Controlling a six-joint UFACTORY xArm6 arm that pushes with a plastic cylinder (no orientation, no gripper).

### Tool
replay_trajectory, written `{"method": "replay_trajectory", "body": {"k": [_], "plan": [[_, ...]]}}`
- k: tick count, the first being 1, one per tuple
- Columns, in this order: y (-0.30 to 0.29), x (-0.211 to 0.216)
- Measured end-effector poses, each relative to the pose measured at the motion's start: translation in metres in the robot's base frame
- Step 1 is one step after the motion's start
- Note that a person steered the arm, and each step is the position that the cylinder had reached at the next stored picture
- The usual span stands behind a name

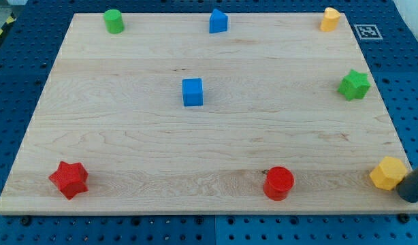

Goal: Move yellow hexagon towards center left

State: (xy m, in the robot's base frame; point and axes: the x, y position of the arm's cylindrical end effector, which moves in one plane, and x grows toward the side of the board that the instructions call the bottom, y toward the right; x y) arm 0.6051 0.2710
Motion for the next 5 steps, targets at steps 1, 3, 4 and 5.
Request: {"method": "replay_trajectory", "body": {"k": [1,3,4,5], "plan": [[-0.015,-0.012],[0.016,-0.025],[0.014,-0.042],[0.009,-0.05]]}}
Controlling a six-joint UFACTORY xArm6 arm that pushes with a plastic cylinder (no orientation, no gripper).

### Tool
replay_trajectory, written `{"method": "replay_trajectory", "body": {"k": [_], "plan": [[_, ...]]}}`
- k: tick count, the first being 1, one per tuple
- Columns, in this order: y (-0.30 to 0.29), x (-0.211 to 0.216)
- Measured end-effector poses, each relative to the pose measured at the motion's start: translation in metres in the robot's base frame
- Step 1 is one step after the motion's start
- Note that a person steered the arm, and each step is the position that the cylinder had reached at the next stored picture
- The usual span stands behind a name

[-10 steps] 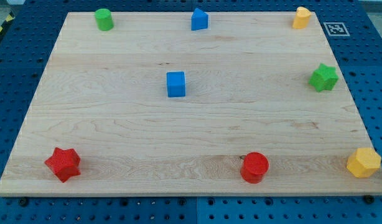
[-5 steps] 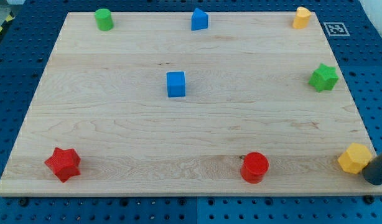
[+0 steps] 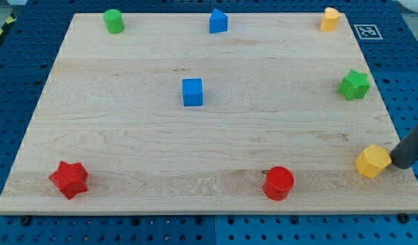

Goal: Move yellow hexagon towards center left

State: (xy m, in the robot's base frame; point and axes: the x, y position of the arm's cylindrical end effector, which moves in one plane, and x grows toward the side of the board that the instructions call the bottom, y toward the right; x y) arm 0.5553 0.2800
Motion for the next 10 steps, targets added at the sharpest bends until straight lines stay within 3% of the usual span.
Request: {"method": "replay_trajectory", "body": {"k": [2,4,6,10], "plan": [[0.012,0.013],[-0.063,0.013],[-0.1,0.009],[-0.113,-0.015]]}}
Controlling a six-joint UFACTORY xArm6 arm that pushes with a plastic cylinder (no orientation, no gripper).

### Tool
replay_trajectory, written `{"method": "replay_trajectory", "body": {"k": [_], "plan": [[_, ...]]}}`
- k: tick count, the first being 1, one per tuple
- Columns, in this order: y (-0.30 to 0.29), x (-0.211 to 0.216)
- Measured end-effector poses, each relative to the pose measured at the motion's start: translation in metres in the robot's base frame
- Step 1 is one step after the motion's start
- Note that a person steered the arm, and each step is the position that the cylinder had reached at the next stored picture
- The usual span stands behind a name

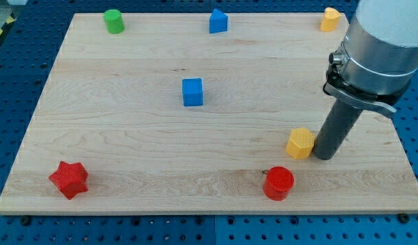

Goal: Move yellow hexagon towards center left

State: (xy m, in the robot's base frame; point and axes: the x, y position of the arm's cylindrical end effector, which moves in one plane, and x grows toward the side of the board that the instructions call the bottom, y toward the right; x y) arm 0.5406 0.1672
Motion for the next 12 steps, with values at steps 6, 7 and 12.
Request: {"method": "replay_trajectory", "body": {"k": [6,7,12], "plan": [[-0.091,-0.024],[-0.129,-0.025],[-0.251,-0.04]]}}
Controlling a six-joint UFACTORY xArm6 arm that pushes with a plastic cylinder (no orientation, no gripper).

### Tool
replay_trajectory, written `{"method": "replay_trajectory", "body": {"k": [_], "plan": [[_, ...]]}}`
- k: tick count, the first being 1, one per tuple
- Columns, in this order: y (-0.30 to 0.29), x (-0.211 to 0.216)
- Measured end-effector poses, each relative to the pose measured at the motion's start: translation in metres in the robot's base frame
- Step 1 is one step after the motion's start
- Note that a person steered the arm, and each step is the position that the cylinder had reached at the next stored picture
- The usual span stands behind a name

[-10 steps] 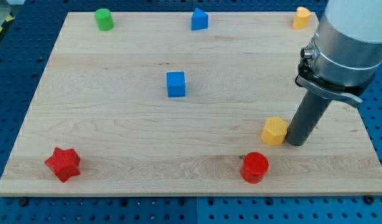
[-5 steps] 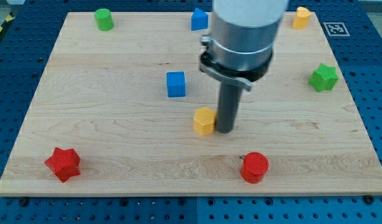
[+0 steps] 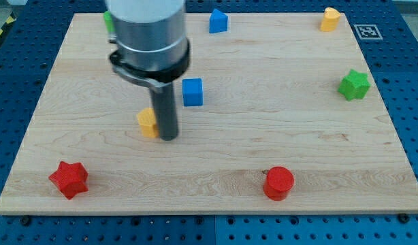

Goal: Move yellow hexagon towards center left

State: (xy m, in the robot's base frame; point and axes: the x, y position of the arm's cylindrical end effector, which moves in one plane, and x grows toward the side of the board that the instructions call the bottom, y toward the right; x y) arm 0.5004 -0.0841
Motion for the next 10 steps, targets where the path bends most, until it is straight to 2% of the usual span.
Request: {"method": "replay_trajectory", "body": {"k": [1,3,4,5,7,8,10], "plan": [[-0.042,-0.022],[-0.083,-0.053],[-0.085,-0.049],[-0.082,-0.013],[-0.145,-0.025],[-0.112,-0.027],[-0.11,-0.042]]}}
